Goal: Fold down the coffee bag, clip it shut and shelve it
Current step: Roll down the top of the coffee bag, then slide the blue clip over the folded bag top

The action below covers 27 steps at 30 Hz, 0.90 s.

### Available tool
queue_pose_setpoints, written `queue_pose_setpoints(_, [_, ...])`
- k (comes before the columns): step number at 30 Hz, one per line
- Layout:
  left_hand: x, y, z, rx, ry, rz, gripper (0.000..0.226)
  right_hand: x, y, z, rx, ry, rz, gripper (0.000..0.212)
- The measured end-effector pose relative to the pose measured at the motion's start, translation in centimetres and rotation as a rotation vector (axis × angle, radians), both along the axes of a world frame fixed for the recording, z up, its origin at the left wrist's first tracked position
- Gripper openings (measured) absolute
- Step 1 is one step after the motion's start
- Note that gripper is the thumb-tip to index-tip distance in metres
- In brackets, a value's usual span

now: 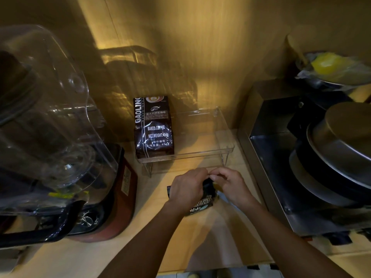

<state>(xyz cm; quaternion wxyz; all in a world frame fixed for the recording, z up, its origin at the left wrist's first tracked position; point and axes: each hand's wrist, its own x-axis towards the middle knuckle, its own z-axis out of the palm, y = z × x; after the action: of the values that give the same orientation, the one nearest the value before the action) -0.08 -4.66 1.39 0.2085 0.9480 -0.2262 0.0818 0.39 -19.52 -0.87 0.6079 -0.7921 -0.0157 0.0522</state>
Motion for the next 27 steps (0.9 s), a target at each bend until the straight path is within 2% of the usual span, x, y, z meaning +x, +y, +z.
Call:
queue_pose_setpoints(2, [-0.1, -0.1, 0.2, 0.009, -0.007, -0.014, 0.008, 0.0, 0.1, -0.2, -0.002, -0.007, -0.014, 0.036])
queue_pose_setpoints(5, [-0.1, 0.1, 0.3, 0.029, -0.065, -0.022, 0.018, -0.2, 0.0, -0.5, 0.017, -0.001, -0.003, 0.026])
queue_pose_setpoints(8, [0.0, 0.4, 0.3, 0.107, -0.121, -0.028, 0.028, -0.4, -0.6, -0.8, 0.027, 0.000, -0.028, 0.027])
queue_pose_setpoints(11, [0.0, 0.0, 0.3, 0.093, -0.105, -0.047, 0.029, -0.5, -1.6, -1.3, 0.006, 0.000, -0.051, 0.029])
queue_pose_setpoints(12, [0.1, -0.2, 0.5, 0.083, -0.077, -0.055, 0.024, -0.5, -1.9, -1.7, -0.023, 0.010, -0.064, 0.028])
queue_pose_setpoints(14, [0.1, -0.4, 0.8, 0.085, -0.023, -0.081, 0.008, -0.5, -2.6, -2.6, -0.102, 0.070, -0.097, 0.021])
queue_pose_setpoints(16, [0.1, -0.3, 1.0, 0.101, 0.004, -0.113, 0.016, -0.6, -3.2, -3.6, -0.219, 0.139, -0.127, 0.015])
queue_pose_setpoints(19, [-0.3, -0.2, 1.2, 0.052, 0.030, -0.116, 0.030, -0.9, -4.3, -4.8, -0.508, 0.143, -0.094, 0.009])
queue_pose_setpoints(21, [-0.6, -0.1, 1.3, 0.005, 0.061, -0.070, 0.033, -1.1, -4.8, -5.4, -0.664, 0.141, -0.034, 0.017])
queue_pose_setpoints(24, [-0.9, -0.1, 1.2, 0.064, 0.048, -0.085, 0.026, -1.7, -5.2, -6.3, -0.859, 0.168, 0.074, 0.026])
queue_pose_setpoints(27, [-0.9, 0.0, 1.4, 0.111, 0.055, -0.096, 0.023, -2.5, -5.8, -7.3, -0.909, 0.152, 0.120, 0.023])
